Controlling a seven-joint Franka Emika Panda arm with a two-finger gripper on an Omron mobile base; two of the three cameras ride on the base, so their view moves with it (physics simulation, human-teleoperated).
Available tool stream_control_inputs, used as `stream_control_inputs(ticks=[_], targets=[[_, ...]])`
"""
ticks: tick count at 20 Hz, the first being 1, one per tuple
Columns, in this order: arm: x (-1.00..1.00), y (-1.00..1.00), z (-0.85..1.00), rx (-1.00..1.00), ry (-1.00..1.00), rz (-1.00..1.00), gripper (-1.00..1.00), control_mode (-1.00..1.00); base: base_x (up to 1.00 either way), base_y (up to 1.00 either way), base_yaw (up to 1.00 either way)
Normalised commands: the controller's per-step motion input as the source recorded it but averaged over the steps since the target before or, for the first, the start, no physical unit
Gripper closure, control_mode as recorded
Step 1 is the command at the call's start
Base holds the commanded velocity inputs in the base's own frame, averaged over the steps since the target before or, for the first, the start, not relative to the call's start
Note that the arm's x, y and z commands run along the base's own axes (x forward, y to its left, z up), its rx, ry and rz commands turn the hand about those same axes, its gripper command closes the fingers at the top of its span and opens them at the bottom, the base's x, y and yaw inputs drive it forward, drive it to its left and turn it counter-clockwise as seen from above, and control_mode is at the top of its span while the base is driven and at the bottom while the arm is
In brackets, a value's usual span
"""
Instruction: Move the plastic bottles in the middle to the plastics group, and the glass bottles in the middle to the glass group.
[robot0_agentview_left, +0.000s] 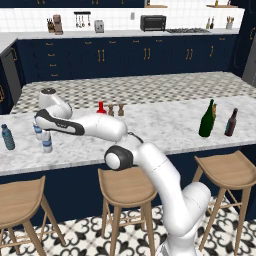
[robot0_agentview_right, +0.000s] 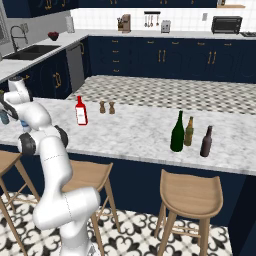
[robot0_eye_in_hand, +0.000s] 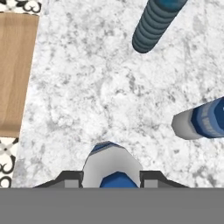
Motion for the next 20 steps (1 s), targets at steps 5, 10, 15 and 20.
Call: stream_control_inputs(ticks=[5, 10, 15, 20], targets=[[0.0, 0.0, 0.0, 0.0, 0.0, 0.0, -1.0, -1.0, 0.0, 0.0, 0.0], [0.0, 0.0, 0.0, 0.0, 0.0, 0.0, -1.0, -1.0, 0.0, 0.0, 0.0], [-0.02, -0.13, 0.13, 0.0, -0.03, 0.0, -1.0, -1.0, 0.0, 0.0, 0.0], [-0.24, -0.25, 0.2, 0.01, -0.06, 0.0, -1.0, -1.0, 0.0, 0.0, 0.0]])
